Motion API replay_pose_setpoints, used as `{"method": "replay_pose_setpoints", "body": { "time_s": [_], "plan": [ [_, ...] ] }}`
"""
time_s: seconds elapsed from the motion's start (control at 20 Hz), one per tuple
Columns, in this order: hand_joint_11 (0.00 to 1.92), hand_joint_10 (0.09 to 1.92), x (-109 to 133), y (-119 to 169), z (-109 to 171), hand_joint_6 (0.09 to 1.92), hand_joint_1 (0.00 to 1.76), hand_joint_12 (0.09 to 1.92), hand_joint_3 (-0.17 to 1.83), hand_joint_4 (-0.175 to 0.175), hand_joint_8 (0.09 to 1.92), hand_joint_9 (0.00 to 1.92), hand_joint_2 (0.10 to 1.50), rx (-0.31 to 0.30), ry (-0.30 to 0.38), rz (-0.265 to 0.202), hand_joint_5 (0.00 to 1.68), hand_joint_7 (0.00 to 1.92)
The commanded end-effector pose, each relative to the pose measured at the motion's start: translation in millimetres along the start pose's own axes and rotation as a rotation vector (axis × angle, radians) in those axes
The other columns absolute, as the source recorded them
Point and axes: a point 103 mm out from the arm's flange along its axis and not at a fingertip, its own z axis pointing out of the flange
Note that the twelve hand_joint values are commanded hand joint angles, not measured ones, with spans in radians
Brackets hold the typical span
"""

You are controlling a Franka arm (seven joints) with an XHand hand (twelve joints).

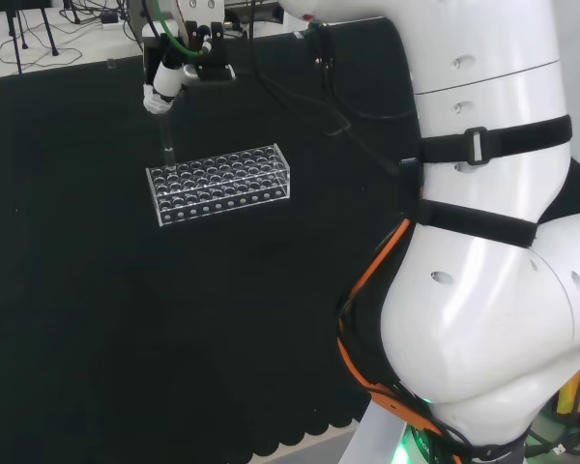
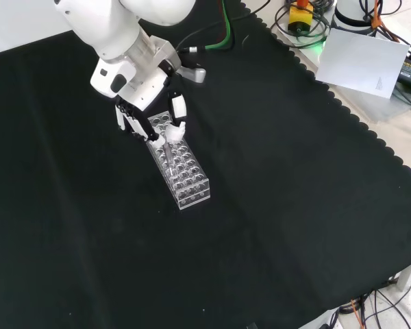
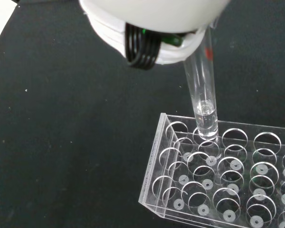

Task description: Put the test tube back in the rack.

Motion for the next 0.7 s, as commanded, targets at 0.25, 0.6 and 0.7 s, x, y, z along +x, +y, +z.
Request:
{"method": "replay_pose_setpoints", "body": {
  "time_s": [0.25, 0.6, 0.7],
  "plan": [
    [0.94, 0.20, 2.4, -4.2, 0.5, 0.09, 1.44, 1.15, 0.60, -0.175, 0.56, 1.47, 0.62, -0.002, 0.014, -0.004, 1.47, 1.48],
    [0.94, 0.20, 3.4, -5.5, 4.5, 0.09, 1.44, 1.15, 0.60, -0.175, 0.57, 1.46, 0.62, 0.008, 0.013, 0.001, 1.47, 1.48],
    [0.94, 0.20, 3.6, -5.4, 5.5, 0.09, 1.44, 1.15, 0.60, -0.175, 0.57, 1.46, 0.62, 0.011, 0.015, 0.003, 1.47, 1.48]
  ]
}}
